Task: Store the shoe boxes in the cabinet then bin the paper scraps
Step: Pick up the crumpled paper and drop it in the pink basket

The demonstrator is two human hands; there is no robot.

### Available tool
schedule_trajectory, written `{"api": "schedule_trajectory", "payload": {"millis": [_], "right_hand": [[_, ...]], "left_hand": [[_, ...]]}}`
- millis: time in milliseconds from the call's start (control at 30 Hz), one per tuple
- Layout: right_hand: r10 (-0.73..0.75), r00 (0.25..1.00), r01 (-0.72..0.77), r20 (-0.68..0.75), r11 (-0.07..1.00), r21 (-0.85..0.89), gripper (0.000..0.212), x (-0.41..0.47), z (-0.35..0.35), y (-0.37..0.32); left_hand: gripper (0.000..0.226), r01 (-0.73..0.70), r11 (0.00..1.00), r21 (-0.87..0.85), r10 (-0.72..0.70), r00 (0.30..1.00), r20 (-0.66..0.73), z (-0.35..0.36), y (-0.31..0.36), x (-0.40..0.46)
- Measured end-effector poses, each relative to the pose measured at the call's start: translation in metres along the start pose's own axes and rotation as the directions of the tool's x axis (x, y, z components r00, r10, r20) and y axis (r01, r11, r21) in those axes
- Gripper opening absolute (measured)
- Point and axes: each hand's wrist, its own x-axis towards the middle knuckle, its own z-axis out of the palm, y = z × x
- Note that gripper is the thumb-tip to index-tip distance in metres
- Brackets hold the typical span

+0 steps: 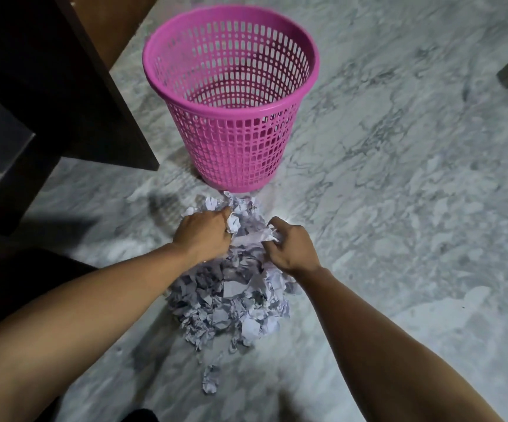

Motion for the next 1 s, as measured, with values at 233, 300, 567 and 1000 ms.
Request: {"api": "schedule_trajectory", "payload": {"millis": [233, 300, 567, 1000], "right_hand": [[-0.103, 0.900, 0.259, -0.423, 0.907, 0.332, 0.015, 0.060, -0.080, -0.081], [-0.162, 0.842, 0.341, -0.515, 0.899, 0.276, 0.013, 0.089, -0.120, -0.113], [-0.068, 0.982, 0.000, -0.177, 0.934, -0.359, 0.046, 0.219, -0.201, -0.182], [-0.054, 0.695, 0.333, -0.717, 0.908, 0.255, 0.027, 0.137, -0.155, -0.094]], "left_hand": [[0.006, -0.250, 0.872, -0.421, -0.063, 0.796, -0.602, -0.117, 0.013, 0.010], [0.017, -0.304, 0.848, -0.435, -0.145, 0.656, -0.740, -0.164, 0.013, 0.020], [0.070, -0.045, 0.762, -0.646, -0.364, 0.795, -0.485, -0.249, -0.009, 0.141], [0.008, -0.488, 0.852, -0.189, 0.218, 0.659, -0.720, -0.143, 0.026, 0.048]]}}
